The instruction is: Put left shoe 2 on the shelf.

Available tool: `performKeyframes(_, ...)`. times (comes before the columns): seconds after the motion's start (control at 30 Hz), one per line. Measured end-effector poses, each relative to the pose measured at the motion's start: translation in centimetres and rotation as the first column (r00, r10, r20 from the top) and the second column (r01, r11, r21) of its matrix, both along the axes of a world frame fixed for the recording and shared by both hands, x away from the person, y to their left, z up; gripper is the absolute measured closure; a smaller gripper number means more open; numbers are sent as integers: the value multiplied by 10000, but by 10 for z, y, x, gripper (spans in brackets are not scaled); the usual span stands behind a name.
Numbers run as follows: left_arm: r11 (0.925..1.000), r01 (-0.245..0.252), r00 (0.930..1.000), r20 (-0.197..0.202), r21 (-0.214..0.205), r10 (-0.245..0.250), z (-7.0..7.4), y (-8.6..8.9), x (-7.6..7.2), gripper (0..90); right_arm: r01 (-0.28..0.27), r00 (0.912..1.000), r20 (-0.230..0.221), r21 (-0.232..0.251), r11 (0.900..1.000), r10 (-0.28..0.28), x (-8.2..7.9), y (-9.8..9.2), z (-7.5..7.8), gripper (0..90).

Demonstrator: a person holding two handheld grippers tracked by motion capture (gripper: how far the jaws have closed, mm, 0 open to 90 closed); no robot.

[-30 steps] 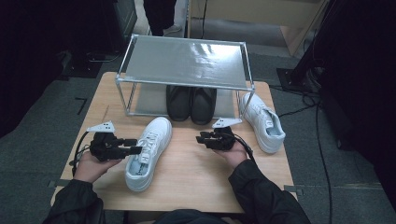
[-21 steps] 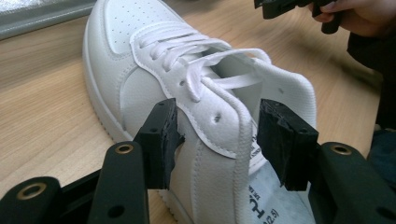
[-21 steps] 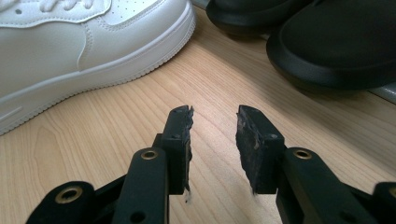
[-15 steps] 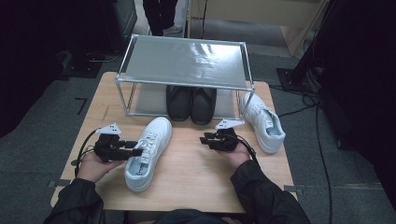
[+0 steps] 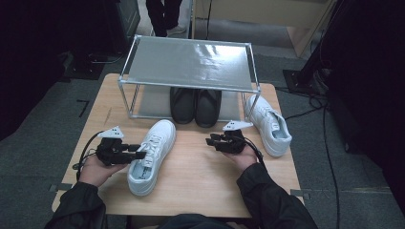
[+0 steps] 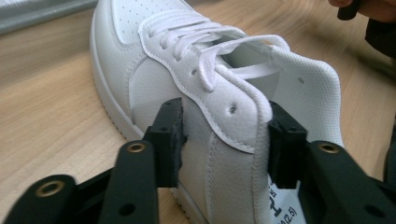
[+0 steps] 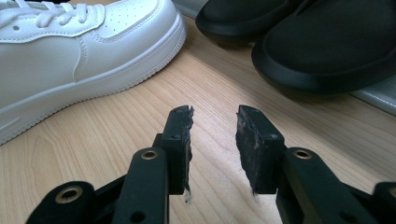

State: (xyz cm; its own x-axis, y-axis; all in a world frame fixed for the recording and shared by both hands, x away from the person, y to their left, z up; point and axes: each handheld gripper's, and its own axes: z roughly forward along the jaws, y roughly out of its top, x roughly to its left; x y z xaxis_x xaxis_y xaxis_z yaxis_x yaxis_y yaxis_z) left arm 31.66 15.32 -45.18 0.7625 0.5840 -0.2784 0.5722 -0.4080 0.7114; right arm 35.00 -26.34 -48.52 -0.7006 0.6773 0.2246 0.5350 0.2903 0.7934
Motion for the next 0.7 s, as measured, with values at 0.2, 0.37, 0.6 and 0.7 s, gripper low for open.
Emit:
performKeyframes(0.2, 9999, -114, 9999, -120, 59, 115, 3, 1, -1, 677, 14, 10000, 3, 48, 10000, -14, 0, 0, 0, 654)
performKeyframes(0.37, 9990, -388, 9992, -57, 228, 389, 7, 5, -2, 790, 7, 10000, -30, 9, 10000, -7, 0, 0, 0, 655)
performKeyframes(0.6, 9962, -865, 9960, -244, -60, 864, 7, 12, 0, 836, 26, 10000, -63, 95, 10000, -26, 0, 0, 0, 654)
performKeyframes(0.7, 9953, -963, 9949, -293, -70, 960, 8, 11, 0, 840, 56, 10000, -50, 102, 9999, -55, 1, -1, 1, 656)
